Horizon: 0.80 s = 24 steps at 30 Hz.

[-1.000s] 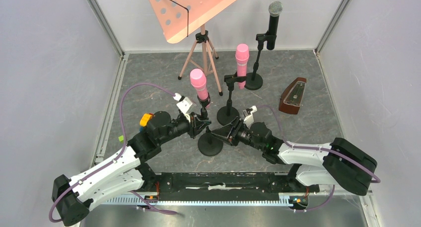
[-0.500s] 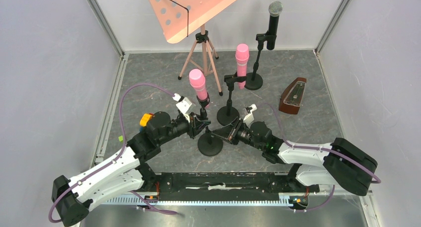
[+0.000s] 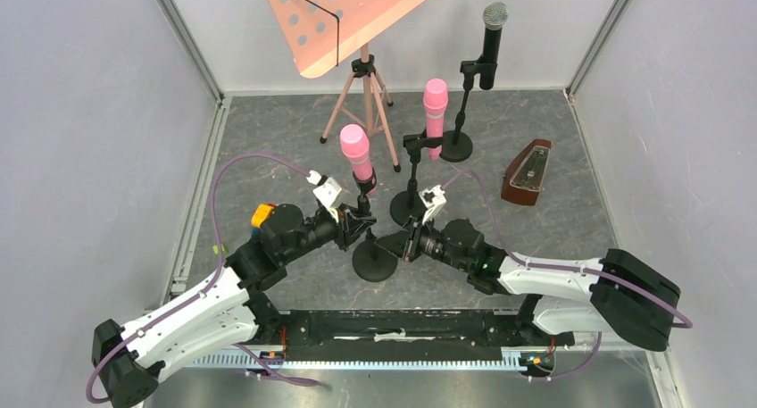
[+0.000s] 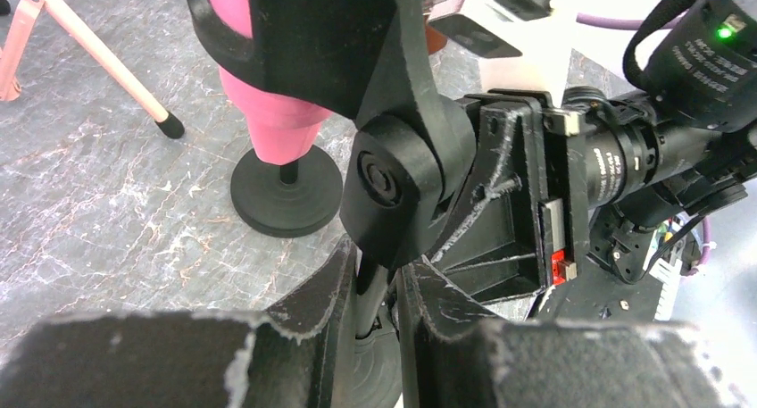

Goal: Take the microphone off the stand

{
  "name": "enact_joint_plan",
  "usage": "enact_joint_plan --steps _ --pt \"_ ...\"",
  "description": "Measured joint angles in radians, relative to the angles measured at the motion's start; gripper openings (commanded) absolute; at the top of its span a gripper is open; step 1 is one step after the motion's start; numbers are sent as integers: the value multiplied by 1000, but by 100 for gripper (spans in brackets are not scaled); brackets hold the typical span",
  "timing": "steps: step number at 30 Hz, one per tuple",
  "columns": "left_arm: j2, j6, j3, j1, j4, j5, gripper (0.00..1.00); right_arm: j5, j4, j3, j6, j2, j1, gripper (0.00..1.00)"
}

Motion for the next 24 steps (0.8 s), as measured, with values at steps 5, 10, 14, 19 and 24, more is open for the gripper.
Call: enact_joint_plan --steps 5,10,14,19,24 --pt "0 8 1 0 -2 1 2 56 11 2 -223 -12 38 17" --pt "0 8 1 0 -2 -4 2 100 46 2 -450 -6 75 19" --pt "0 8 1 0 -2 -23 2 162 105 -3 -663 17 124 20" --pt "5 8 3 0 -2 -25 2 216 258 -45 -980 68 184 29" --pt "21 8 9 0 3 -22 2 214 329 -50 -1275 126 200 51"
